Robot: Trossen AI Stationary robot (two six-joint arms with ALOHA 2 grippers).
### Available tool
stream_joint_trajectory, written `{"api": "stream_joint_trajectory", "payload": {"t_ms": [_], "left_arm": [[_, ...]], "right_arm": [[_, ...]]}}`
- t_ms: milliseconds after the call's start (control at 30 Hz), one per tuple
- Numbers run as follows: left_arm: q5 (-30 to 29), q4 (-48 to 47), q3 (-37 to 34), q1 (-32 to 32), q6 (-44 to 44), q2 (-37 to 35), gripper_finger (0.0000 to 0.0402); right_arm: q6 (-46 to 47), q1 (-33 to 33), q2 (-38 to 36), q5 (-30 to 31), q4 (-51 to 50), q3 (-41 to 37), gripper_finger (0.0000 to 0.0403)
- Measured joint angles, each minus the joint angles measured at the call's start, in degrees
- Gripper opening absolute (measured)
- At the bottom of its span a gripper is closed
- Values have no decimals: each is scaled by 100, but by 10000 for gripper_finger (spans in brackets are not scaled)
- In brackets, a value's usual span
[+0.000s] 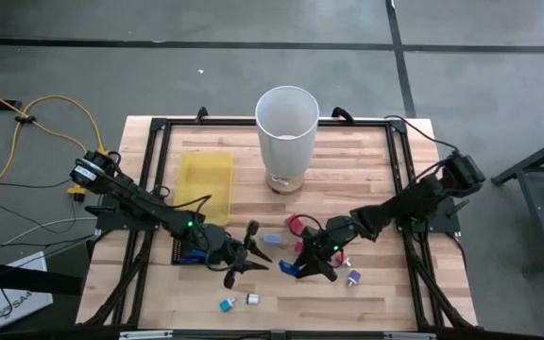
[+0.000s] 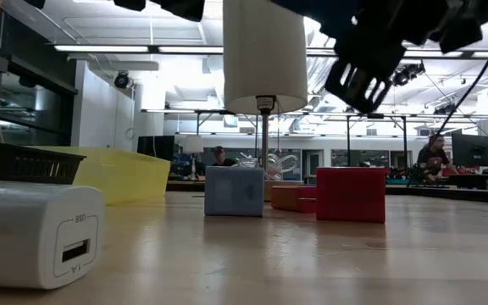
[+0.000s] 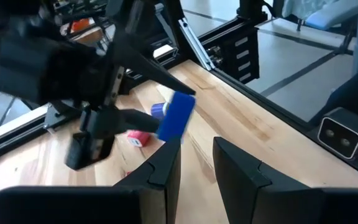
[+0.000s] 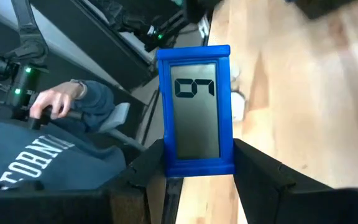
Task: Pick & Place Office items
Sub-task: Put the blue digital clock into the black bin
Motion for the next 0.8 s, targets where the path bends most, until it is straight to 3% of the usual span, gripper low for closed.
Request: {"api": "stream_joint_trajectory", "payload": {"t_ms": [267,800], "left_arm": [[-3,-93,0,3,-258,0,88],[-7,-121,2,-6,-297,0,88]], "right_arm": [[26,0,445,-241,357,302,146],[-103,-28,452,-180,30,475,146]]}}
